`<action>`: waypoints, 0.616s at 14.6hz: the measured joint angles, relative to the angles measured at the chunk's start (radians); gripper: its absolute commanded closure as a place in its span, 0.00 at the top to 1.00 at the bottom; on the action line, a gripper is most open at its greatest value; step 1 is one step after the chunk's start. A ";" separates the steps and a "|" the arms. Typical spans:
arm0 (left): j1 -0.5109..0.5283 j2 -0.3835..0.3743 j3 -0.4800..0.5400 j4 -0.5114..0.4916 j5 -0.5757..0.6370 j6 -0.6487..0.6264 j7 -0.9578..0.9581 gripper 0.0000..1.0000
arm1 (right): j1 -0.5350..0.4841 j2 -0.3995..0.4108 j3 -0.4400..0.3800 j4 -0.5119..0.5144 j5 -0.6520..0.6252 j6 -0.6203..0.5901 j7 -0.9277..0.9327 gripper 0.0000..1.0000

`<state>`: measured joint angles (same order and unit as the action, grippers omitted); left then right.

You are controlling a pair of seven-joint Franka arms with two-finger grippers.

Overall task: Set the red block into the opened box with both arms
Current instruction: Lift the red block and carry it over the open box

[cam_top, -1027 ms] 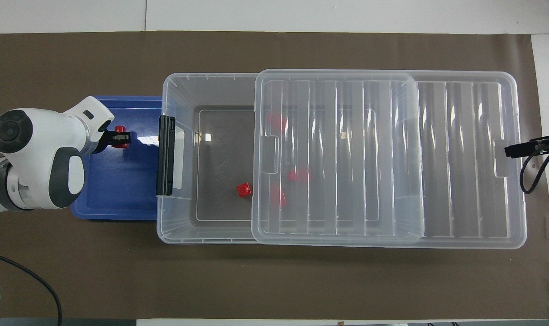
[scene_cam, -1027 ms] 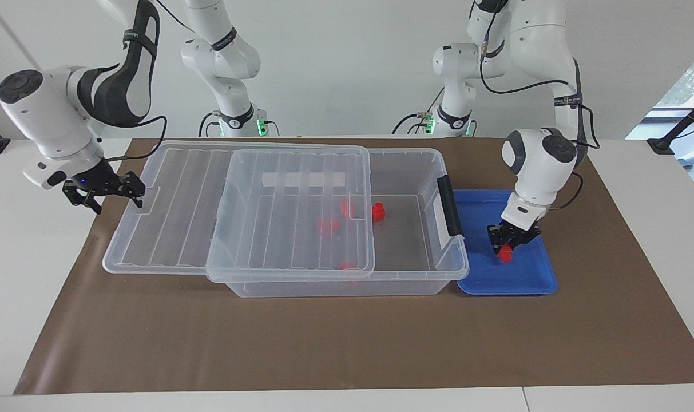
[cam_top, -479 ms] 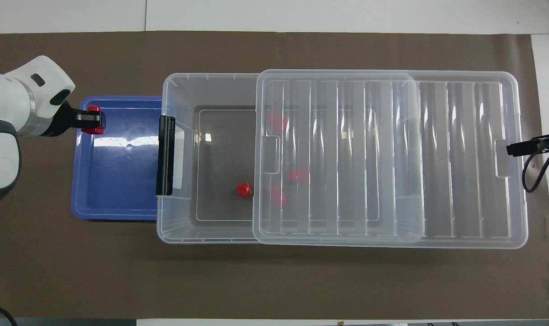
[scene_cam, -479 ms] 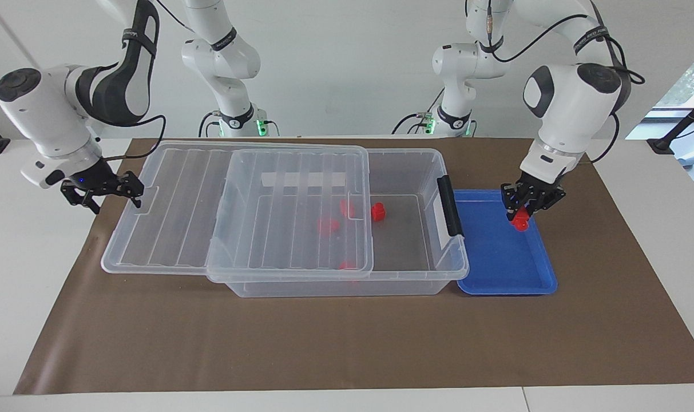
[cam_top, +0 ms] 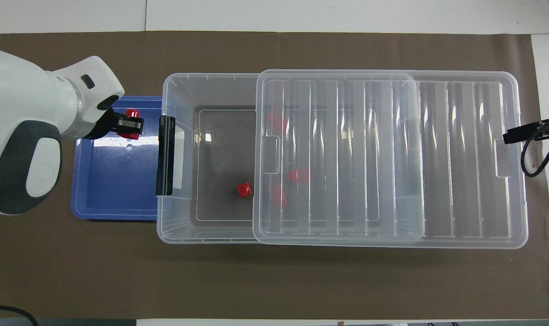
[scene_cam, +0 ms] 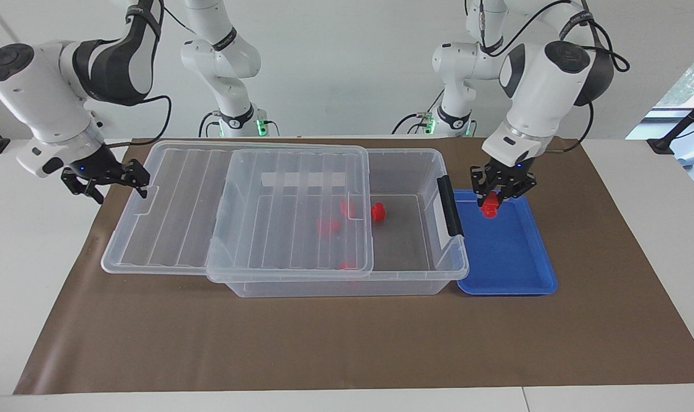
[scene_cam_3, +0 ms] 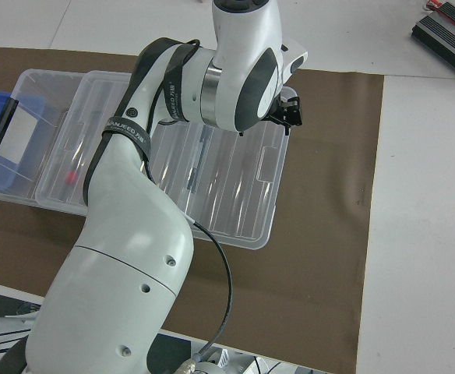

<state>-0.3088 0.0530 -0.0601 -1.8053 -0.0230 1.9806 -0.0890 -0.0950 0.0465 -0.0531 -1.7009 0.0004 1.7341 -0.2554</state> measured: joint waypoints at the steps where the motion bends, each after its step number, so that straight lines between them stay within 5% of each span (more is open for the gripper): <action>1: -0.034 0.012 -0.001 -0.013 0.000 0.029 -0.033 0.00 | 0.012 -0.001 0.001 0.031 0.000 -0.041 0.026 1.00; 9: -0.131 0.176 -0.002 -0.089 0.000 0.286 -0.228 0.00 | 0.029 -0.059 -0.001 0.094 0.000 -0.212 0.125 1.00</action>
<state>-0.4396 0.2289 -0.0621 -1.8940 -0.0230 2.2661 -0.3171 -0.0659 -0.0122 -0.0537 -1.6074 0.0003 1.5220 -0.1303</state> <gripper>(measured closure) 0.656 0.000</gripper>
